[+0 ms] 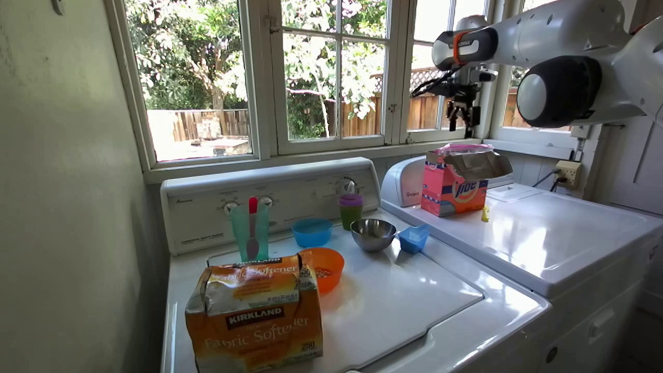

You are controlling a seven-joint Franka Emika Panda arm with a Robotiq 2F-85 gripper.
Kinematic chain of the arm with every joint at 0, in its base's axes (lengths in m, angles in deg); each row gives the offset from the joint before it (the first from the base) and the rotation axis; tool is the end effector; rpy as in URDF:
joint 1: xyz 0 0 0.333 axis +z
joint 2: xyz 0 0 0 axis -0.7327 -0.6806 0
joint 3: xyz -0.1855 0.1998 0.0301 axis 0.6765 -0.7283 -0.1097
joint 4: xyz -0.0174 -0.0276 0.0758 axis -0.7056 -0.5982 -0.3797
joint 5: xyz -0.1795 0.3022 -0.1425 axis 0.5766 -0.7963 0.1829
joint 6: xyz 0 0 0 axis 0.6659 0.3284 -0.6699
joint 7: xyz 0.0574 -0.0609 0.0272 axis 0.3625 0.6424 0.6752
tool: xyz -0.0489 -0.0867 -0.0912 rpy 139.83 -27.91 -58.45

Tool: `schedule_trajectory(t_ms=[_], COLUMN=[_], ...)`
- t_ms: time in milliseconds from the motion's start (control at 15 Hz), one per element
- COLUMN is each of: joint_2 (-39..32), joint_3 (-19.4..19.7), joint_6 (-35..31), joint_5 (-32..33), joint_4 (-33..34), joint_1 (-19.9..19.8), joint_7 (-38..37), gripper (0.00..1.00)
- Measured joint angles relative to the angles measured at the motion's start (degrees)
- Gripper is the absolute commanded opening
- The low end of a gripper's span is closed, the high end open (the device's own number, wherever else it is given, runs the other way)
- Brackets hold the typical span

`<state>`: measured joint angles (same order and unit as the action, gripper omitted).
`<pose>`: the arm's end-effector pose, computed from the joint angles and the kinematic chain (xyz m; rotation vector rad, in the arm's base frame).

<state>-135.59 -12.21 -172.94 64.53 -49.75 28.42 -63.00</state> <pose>0.6729 -0.2937 0.4480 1.9491 -2.4048 0.3320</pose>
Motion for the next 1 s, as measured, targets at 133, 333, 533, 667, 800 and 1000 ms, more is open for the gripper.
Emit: schedule_trajectory(t_ms=[133,333,533,667,800,1000], joint_2=[0.06,0.07,0.06,0.06,0.06,0.06], joint_3=[-0.01,-0.02,-0.14,-0.21,-0.24,-0.31], joint_6=[0.43,0.46,0.46,0.46,0.46,0.46], joint_5=[-0.24,-0.63,-1.47,-2.19,-2.35,-2.37], joint_4=[0.0,0.0,0.0,0.0,0.0,0.0], joint_1=[-0.06,-0.27,-0.55,-0.77,-0.85,-0.86], joint_7=[-0.06,-0.22,-0.44,-0.79,-0.94,-1.0], gripper=[0.73,0.51,0.54,0.38,0.35,0.36])
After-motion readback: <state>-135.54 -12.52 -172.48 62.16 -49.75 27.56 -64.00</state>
